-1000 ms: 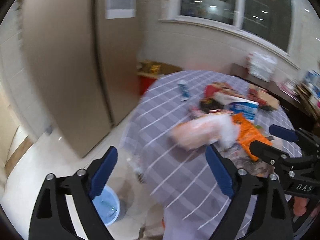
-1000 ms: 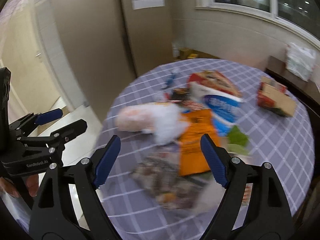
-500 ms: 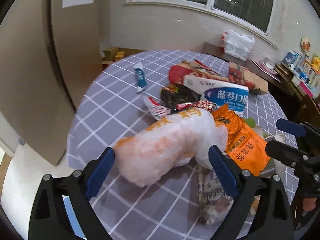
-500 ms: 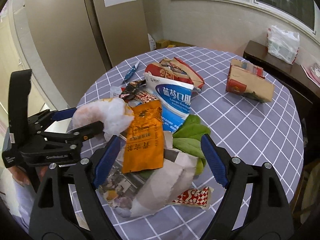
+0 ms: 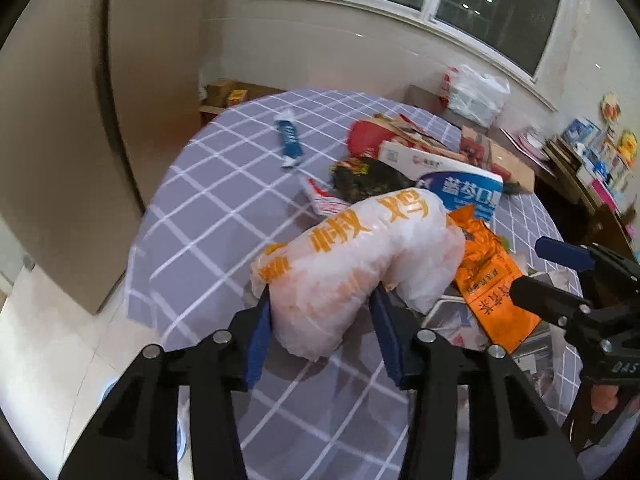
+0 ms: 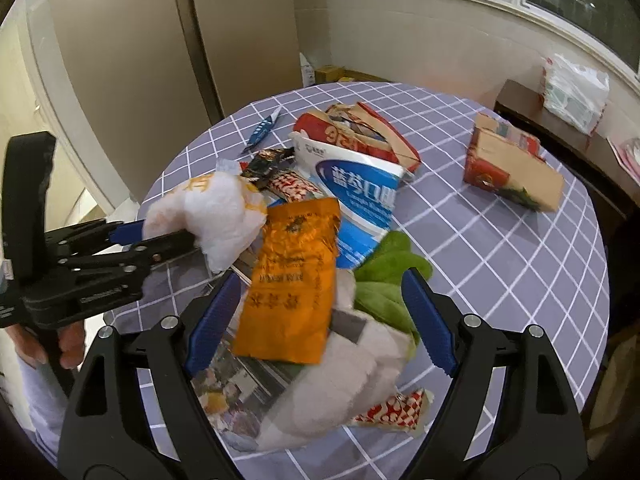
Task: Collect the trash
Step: 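Grasp the white printed plastic bag with the left tool while the right tool grasps the orange tea packet, then carry the white bag and orange packet over the blue bin with both tools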
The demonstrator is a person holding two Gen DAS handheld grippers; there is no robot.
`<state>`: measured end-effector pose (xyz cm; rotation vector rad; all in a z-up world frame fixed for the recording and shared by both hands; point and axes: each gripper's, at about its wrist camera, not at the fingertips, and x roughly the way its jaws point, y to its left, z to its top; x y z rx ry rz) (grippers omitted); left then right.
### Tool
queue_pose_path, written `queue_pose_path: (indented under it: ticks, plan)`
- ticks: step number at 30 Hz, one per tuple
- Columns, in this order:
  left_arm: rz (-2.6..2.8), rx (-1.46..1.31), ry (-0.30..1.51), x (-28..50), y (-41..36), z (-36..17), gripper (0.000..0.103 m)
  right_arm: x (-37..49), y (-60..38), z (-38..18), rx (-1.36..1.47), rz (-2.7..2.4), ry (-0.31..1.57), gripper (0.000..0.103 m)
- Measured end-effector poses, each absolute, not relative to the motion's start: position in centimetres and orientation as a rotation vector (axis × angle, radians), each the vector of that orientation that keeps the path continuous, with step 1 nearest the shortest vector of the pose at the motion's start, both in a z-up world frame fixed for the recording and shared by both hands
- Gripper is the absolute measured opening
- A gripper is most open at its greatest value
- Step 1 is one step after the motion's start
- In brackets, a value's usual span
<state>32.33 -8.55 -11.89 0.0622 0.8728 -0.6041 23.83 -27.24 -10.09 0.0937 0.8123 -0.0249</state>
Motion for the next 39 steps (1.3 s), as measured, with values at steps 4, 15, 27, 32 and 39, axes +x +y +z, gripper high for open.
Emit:
queue_pose_path:
  ticks: [4, 15, 27, 32, 39]
  plan:
    - [-0.558, 0.008, 0.863, 32.0, -6.8, -11.4, 0.045, 25.4, -26.0, -10.0, 0.032, -0.013, 0.828, 0.084]
    - [-0.414, -0.007, 0.843, 31.8, -3.0, -11.2, 0.045, 30.0, -25.8, -12.6, 0.017, -0.072, 0.938, 0.052]
    - [-0.367, -0.004, 0.822, 31.1, -1.5, -10.9, 0.045, 27.9, -25.2, -10.1, 0.022, -0.053, 0.861, 0.053]
    - [-0.336, -0.006, 0.813, 30.6, -0.2, -10.6, 0.045, 28.0, -23.6, -9.3, -0.001, -0.019, 0.845, 0.053]
    - [-0.272, -0.024, 0.797, 29.8, 3.0, -10.1, 0.045, 28.6, -20.0, -8.7, -0.034, 0.052, 0.84, 0.053]
